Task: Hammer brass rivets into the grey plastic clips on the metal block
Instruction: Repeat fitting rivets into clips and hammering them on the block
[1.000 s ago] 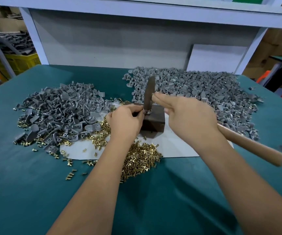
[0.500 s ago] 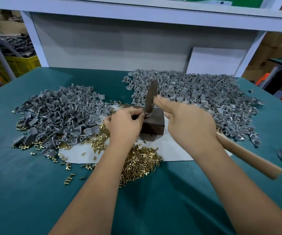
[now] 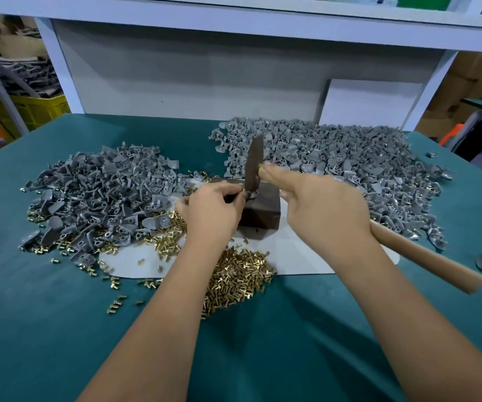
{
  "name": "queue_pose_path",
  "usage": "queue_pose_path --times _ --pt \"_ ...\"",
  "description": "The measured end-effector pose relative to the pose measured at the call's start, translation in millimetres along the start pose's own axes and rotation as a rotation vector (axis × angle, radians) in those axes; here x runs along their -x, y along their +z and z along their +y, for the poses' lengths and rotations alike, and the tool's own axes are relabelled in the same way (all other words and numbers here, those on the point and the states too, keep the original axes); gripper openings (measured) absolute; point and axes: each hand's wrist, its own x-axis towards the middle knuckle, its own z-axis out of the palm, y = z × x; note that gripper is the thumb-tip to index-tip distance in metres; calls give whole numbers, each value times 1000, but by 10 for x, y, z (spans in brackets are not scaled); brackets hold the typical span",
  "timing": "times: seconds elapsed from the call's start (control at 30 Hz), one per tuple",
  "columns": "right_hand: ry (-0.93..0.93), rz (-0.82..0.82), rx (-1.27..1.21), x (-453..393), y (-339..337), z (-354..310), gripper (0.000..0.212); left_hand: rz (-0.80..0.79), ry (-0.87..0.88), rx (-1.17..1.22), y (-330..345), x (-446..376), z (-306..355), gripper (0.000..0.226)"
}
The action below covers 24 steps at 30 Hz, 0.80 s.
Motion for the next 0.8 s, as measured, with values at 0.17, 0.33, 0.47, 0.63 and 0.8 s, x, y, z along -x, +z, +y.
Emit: queue_pose_path --times 0.17,0.33,0.47,0.63,0.8 --pt "267 -9 -234 -196 138 193 47 -78 60 105 -50 17 -18 16" --pt "447 -6 -168 -122 392 330 34 -118 45 145 -82 26 2 15" --pt "454 -135 -108 -43 541 400 18 -133 35 181 -81 19 -11 16" --pt "326 91 31 -27 611 337 24 -152 24 229 -84 19 -25 18" --pt "159 144 -323 -23 612 35 38 -150 44 244 -85 23 -18 17"
